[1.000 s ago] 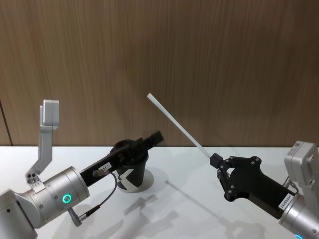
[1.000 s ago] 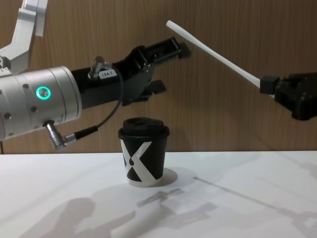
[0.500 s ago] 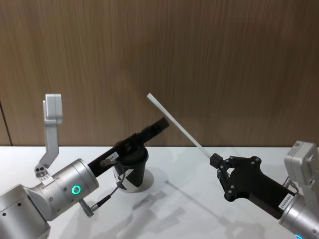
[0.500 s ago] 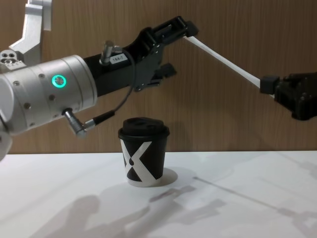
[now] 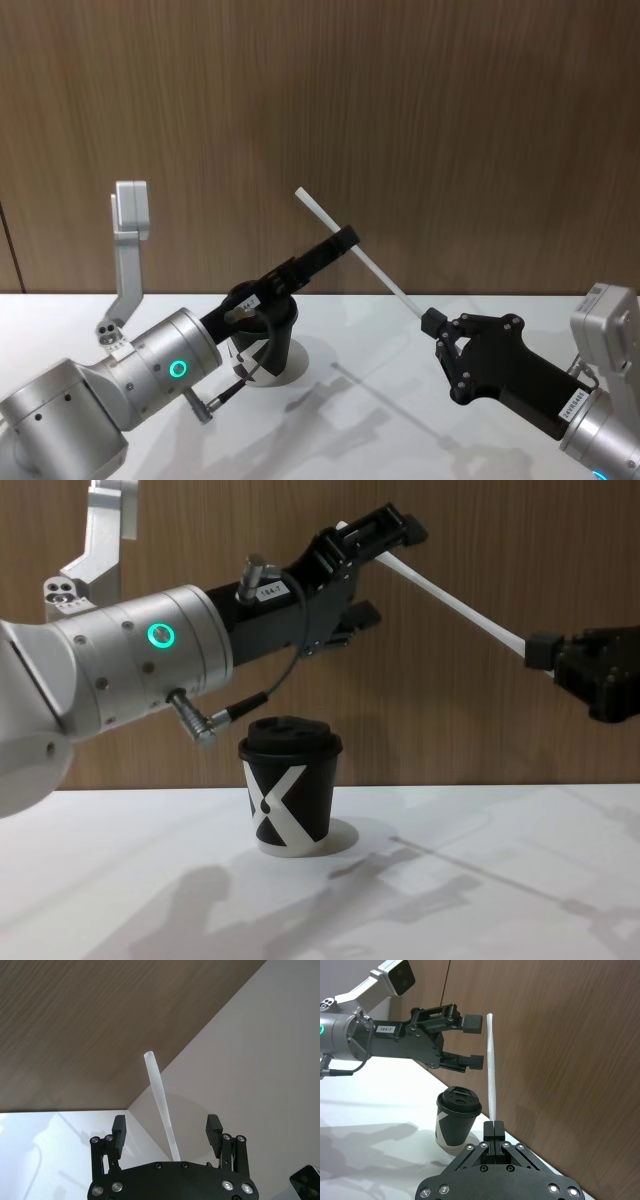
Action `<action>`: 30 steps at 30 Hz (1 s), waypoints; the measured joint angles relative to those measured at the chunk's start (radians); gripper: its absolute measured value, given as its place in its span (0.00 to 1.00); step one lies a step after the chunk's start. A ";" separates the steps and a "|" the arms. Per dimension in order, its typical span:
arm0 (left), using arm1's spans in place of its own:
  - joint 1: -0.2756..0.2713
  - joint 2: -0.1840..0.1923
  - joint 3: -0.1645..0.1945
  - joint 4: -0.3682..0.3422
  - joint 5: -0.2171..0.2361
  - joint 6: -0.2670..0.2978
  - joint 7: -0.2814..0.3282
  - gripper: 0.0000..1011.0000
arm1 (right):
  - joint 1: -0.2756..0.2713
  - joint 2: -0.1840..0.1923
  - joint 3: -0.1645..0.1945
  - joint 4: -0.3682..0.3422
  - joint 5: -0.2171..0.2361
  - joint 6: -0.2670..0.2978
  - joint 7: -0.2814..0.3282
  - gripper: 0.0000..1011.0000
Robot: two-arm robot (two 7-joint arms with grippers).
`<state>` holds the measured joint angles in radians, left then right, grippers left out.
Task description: Pick up the straw with one hand, pass it to the other hand, and insert it into the cup.
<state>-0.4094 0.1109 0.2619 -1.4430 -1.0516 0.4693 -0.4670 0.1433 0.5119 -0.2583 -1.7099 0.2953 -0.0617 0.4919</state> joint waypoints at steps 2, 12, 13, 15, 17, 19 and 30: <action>-0.006 -0.004 0.004 0.007 0.000 -0.003 0.001 0.99 | 0.000 0.000 0.000 0.000 0.000 0.000 0.000 0.01; -0.032 -0.017 0.020 0.038 -0.004 -0.012 0.001 0.99 | 0.000 0.000 0.000 0.000 0.000 0.000 0.000 0.01; -0.033 -0.018 0.021 0.040 -0.005 -0.013 0.001 0.99 | 0.000 0.000 0.000 0.000 0.000 0.000 0.000 0.01; -0.038 -0.019 0.024 0.045 -0.005 -0.015 0.001 0.99 | 0.000 0.000 0.000 0.000 0.000 0.000 0.000 0.01; -0.040 -0.020 0.026 0.047 -0.006 -0.016 0.001 0.99 | 0.000 0.000 0.000 0.000 0.000 0.000 0.000 0.01; -0.043 -0.021 0.028 0.051 -0.006 -0.019 0.001 0.99 | 0.000 0.000 0.000 0.000 0.000 0.000 0.000 0.01; -0.051 -0.022 0.036 0.059 -0.008 -0.027 0.006 0.90 | 0.000 0.000 0.000 0.000 0.000 0.000 0.000 0.01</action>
<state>-0.4605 0.0893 0.2976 -1.3841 -1.0596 0.4424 -0.4607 0.1433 0.5119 -0.2584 -1.7098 0.2953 -0.0617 0.4919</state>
